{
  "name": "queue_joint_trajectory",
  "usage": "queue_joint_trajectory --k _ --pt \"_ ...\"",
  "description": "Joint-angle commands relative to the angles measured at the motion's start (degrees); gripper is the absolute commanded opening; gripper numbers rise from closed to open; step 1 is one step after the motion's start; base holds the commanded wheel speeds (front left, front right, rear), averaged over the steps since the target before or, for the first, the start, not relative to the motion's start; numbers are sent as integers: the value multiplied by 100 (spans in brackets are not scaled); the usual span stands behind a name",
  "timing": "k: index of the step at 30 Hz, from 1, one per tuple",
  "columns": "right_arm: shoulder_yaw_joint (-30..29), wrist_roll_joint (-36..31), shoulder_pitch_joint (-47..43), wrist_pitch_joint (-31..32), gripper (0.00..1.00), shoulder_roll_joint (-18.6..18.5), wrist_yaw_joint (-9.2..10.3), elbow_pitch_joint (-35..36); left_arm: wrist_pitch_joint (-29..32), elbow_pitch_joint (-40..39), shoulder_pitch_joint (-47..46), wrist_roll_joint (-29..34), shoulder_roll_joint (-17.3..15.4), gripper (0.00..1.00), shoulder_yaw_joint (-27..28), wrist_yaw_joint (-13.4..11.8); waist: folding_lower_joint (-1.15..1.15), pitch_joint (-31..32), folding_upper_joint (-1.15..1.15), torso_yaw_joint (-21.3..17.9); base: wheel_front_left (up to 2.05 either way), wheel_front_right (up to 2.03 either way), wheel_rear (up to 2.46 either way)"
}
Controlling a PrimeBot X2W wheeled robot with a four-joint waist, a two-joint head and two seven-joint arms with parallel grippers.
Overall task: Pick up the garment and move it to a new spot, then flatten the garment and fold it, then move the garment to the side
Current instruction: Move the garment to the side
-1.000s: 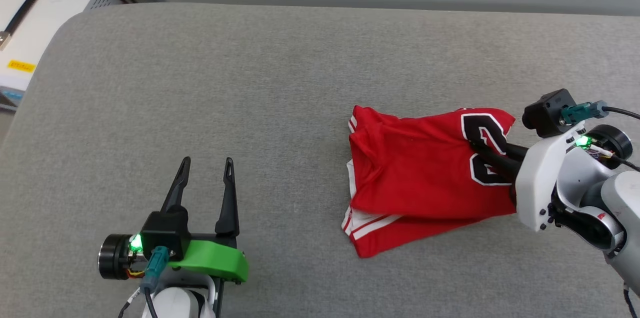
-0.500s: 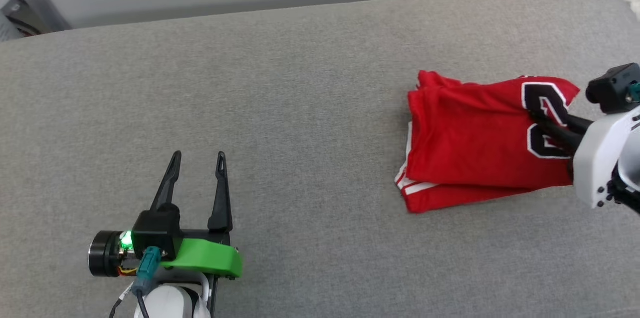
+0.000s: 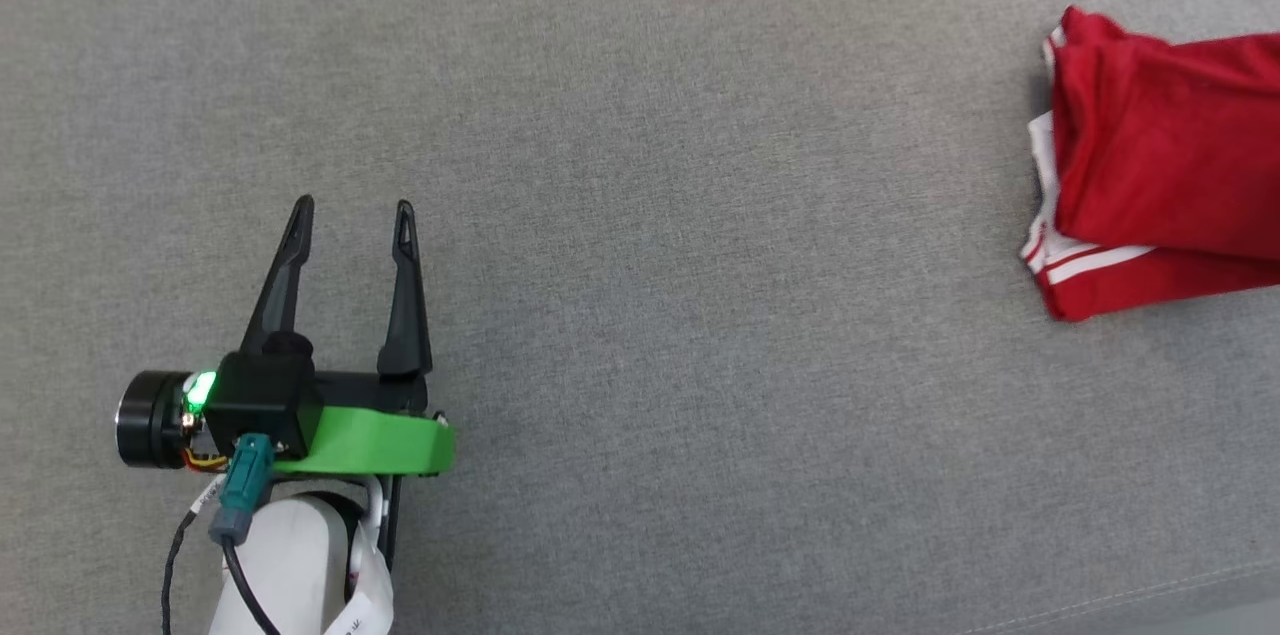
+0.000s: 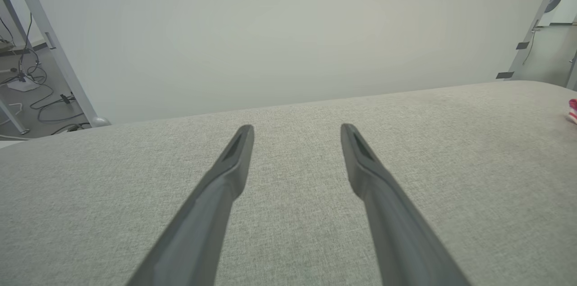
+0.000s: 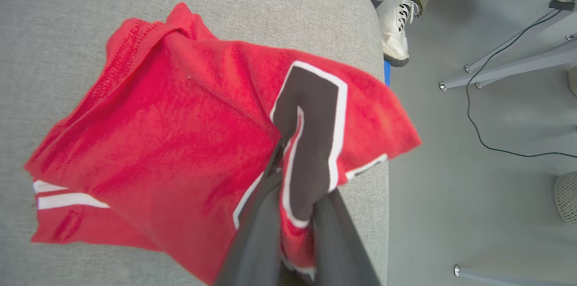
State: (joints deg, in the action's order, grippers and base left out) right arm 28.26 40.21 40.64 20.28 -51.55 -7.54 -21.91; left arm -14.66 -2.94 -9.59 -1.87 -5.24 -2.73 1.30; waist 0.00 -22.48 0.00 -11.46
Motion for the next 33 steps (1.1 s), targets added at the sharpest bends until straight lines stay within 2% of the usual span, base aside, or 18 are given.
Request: queue_joint_trajectory --k 1,6,15,16,17,20,25,33 --pt "-64 -95 218 10 0 -45 5 -200 -34 -61 -156 55 -47 100 14 21 0 -452 0 13 0 0 0" --pt "-230 -416 824 -133 0 -65 5 -1018 -34 -232 -378 130 -80 100 -56 28 0 -800 0 104 0 0 0" --pt "-530 -989 1499 -518 0 360 5 -2127 -34 -357 -467 181 -104 100 -145 -21 0 -957 0 285 0 0 0" --pt "-571 -1026 1518 -549 41 442 5 -2261 -34 -356 -451 175 -98 100 -149 -37 0 -930 0 301 0 0 0" --pt "-590 -1060 1523 -576 100 499 5 -2352 -34 -352 -434 168 -94 100 -147 -52 0 -903 0 309 0 0 0" --pt "-620 -1239 1501 -720 100 581 5 -2611 -34 -305 -363 140 -79 100 -146 -93 0 -739 0 347 0 0 0" --pt "-873 -1417 1401 -1420 100 758 5 -2789 -34 -235 -217 70 -38 100 -127 -168 0 -331 0 420 0 0 0" --pt "-1262 -1777 984 -2961 100 1011 5 -2327 -34 -166 218 -61 24 100 -37 -278 0 371 0 583 0 0 0"
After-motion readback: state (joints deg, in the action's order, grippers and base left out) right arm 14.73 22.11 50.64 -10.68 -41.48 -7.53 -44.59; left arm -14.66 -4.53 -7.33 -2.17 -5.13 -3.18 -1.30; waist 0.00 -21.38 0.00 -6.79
